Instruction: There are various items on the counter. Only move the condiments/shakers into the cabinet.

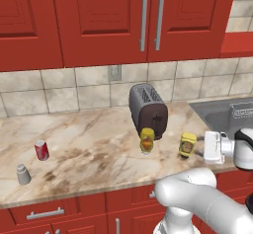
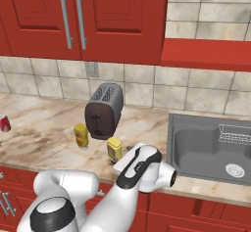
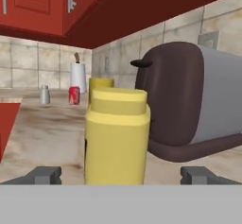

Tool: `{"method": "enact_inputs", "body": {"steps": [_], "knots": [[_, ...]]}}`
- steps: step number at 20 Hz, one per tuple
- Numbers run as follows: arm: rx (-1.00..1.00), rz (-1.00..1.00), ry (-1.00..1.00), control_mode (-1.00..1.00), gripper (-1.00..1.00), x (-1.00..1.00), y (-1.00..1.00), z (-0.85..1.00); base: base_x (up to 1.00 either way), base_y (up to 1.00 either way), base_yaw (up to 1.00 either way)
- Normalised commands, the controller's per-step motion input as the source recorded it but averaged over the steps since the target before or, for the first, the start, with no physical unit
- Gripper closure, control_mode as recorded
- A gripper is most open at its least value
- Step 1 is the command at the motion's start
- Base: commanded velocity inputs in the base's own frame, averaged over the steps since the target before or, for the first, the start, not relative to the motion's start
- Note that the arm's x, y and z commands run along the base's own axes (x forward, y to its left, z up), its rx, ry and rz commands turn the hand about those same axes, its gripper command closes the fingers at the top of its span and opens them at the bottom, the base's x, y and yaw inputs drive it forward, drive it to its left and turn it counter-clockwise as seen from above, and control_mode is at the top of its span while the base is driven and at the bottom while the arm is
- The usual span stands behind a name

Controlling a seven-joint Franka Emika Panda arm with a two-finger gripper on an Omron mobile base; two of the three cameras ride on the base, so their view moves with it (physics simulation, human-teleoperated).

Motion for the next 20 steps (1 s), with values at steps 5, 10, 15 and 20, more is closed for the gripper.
{"method": "enact_inputs", "body": {"steps": [5,10,15,20], "knots": [[0.0,0.0,0.02,-1.0,-1.0,0.21,0.0,0.0,0.0,0.0,0.0],[0.0,0.0,0.05,-1.0,-1.0,0.22,0.12,0.0,0.0,0.0,0.0],[0.0,0.0,0.08,-1.0,-1.0,0.13,0.34,-0.03,0.0,0.0,0.0],[0.0,0.0,0.07,-1.0,1.0,0.06,0.13,-0.02,0.0,0.0,0.0]]}}
